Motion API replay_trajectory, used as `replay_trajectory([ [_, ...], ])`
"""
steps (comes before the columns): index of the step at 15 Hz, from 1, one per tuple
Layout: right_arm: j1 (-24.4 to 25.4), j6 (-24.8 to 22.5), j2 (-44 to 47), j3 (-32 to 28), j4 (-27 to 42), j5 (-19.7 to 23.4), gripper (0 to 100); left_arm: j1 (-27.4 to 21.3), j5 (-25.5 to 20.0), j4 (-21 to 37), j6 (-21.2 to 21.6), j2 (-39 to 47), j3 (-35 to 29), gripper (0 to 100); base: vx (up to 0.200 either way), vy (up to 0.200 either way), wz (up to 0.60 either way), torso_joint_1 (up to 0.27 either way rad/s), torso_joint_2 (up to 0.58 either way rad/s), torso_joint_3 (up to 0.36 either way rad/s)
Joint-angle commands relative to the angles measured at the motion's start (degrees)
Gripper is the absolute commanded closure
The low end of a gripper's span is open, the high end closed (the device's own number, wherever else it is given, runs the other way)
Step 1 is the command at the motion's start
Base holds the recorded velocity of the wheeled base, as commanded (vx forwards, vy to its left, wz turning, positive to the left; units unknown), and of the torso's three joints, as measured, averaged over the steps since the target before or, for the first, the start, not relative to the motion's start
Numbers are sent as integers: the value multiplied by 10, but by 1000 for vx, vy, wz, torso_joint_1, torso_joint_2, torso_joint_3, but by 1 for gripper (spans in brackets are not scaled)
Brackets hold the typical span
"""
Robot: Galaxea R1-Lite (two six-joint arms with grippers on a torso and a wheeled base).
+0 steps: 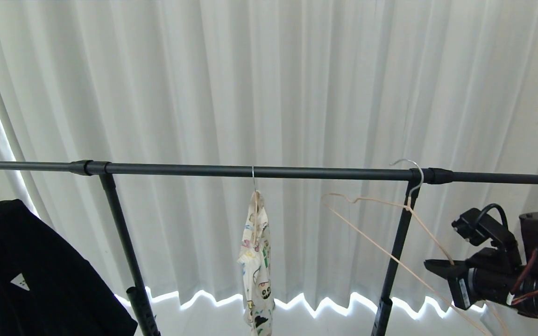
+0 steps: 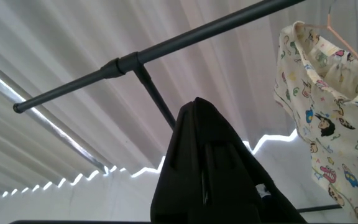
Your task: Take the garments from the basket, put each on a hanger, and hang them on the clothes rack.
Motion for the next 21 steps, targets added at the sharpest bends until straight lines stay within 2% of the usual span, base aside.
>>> replay_trajectory([
  [1,11,2,-42,48,8,-48,100,0,0,0,-1,1,10,100,0,0,0,0,0,0],
  [5,11,2,-77,90,8,-98,100,1,2,0,0,3,26,100,0,0,0,0,0,0],
  [17,23,-1,-89,88,8,-105,100,18,2,-1,-1,1,52,100,-200,0,0,1,1,3],
  [21,23,-1,-93,85,8,-109,100,18,2,-24,-1,2,61,100,0,0,0,0,0,0],
])
